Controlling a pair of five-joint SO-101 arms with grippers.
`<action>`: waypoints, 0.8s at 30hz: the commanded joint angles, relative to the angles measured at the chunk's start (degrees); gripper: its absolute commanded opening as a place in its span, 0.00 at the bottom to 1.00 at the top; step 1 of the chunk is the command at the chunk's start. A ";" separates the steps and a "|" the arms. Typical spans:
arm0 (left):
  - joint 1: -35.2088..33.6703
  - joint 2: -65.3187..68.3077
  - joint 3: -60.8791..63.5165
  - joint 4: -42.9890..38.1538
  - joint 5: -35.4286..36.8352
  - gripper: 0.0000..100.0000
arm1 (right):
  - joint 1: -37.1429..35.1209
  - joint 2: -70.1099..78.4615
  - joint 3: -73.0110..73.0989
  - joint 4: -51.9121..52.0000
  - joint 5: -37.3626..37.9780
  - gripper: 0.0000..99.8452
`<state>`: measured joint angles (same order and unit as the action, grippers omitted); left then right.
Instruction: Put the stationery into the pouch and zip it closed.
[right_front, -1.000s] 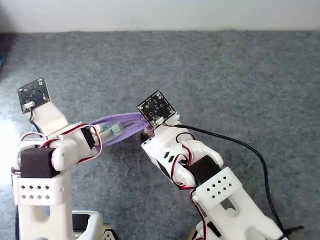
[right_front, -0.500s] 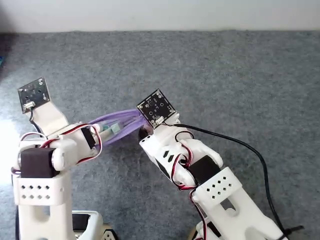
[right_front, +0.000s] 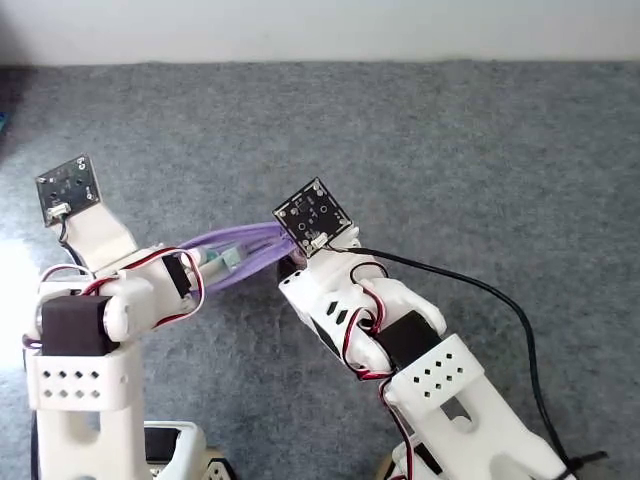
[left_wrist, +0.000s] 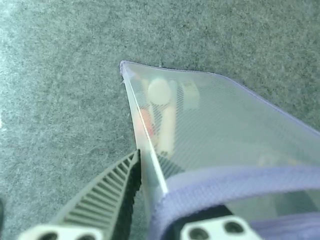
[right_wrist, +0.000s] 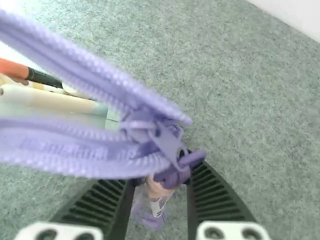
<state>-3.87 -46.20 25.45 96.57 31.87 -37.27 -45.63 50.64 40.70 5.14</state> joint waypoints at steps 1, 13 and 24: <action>-0.09 -0.79 -0.22 -0.97 0.62 0.01 | -0.13 0.57 -0.44 -0.57 0.62 0.11; -0.09 -0.79 -0.22 -0.97 0.62 0.01 | -0.13 0.04 -0.44 3.12 0.62 0.11; -0.09 -0.79 -0.22 -1.05 0.62 0.01 | 3.56 0.04 -0.79 3.12 0.70 0.11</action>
<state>-3.87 -46.20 25.45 96.57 31.87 -35.08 -45.63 50.64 43.52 5.14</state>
